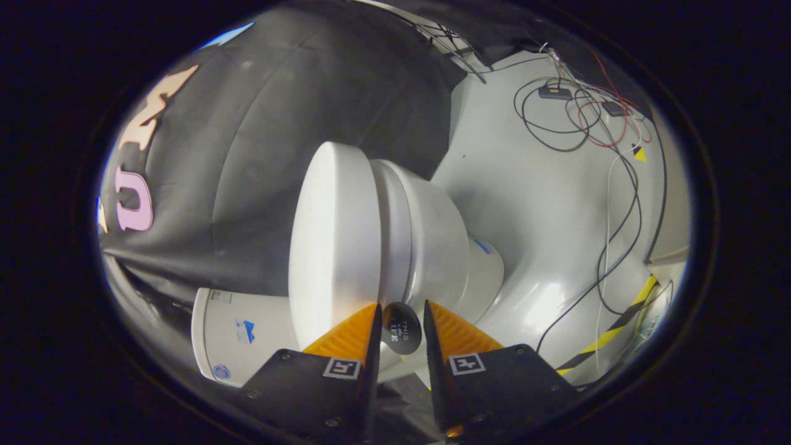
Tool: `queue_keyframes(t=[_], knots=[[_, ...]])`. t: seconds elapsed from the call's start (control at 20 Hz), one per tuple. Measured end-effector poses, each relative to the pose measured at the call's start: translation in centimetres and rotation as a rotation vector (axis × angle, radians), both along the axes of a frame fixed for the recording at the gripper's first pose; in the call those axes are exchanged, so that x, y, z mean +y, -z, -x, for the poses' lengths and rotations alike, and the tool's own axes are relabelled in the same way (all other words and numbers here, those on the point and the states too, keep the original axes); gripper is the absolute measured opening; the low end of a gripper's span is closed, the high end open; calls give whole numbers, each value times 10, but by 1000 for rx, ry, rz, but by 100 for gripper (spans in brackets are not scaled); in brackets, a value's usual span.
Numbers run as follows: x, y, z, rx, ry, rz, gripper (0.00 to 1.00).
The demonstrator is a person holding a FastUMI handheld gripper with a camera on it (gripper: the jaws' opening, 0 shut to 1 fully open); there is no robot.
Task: Open the toilet lid.
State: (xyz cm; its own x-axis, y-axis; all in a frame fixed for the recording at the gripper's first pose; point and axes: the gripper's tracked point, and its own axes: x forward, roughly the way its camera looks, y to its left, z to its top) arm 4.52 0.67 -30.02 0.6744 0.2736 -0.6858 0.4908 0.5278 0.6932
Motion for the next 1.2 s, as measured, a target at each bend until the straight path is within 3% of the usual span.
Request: queue_keyframes(t=[0.05,0.1,0.35,0.4,0.5,1.2], knots=[[0,-3,-2,0,36,-13,37],[1,-3,-3,-5,30,-23,18],[2,-13,1,-53,-58,22,15],[-16,-4,-21,-55,-49,22,15],[-1,-4,-1,-53,-25,-6,4],[12,-53,0,-115,-143,178,3]])
